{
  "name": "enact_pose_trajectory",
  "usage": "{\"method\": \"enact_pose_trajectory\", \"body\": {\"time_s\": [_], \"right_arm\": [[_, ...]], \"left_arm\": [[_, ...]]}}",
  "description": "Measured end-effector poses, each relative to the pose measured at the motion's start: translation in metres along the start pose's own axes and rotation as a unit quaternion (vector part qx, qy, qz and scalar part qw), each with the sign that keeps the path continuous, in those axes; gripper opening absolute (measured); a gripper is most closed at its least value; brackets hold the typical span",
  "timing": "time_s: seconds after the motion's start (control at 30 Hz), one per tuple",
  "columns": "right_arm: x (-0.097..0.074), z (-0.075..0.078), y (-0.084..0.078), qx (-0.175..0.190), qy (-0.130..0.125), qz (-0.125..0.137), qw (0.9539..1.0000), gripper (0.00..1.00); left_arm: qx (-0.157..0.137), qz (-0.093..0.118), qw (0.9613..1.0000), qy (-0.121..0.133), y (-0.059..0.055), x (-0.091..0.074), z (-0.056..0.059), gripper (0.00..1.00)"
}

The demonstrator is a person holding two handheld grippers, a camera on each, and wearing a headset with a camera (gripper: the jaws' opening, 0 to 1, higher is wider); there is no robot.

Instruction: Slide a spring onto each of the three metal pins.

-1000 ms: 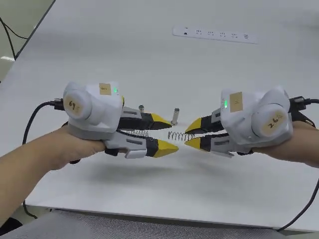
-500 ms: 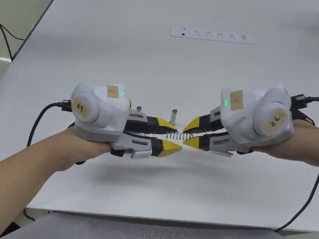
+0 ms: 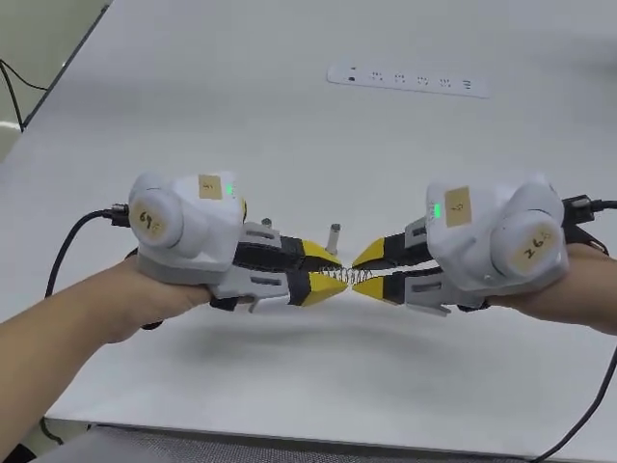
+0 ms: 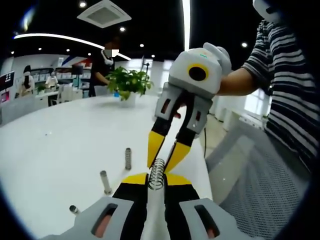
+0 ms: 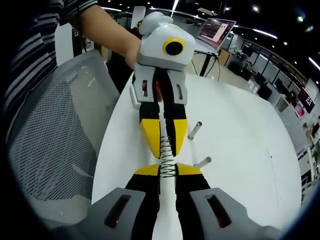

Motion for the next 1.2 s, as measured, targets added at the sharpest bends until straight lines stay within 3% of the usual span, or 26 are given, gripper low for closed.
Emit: {"method": "enact_pose_trajectory", "body": {"time_s": [0.43, 0.73, 1.2], "right_arm": [[0.002, -0.006, -0.002, 0.011, 0.010, 0.006, 0.9999, 0.08], [0.000, -0.007, -0.012, 0.015, 0.012, -0.004, 0.9998, 0.10], [0.002, -0.010, -0.012, -0.004, 0.016, -0.009, 0.9998, 0.07]], "left_arm": [[-0.002, -0.011, 0.9996, -0.027, -0.003, 0.000, 0.004, 0.03], [-0.005, -0.017, 0.9991, -0.039, -0.004, -0.001, 0.007, 0.03], [-0.004, -0.019, 0.9990, -0.041, -0.004, -0.001, 0.010, 0.03]]}}
Point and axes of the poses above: the centre of the closed fingertips' face, and the gripper's own axes: x roughly forward along the fingers, z roughly to its right, y roughly out of its top, the point moved 4 cm from there along -x, roughly backward along the fingers, and after that the axes turned 6 degrees about y, right-handed, at the moved point
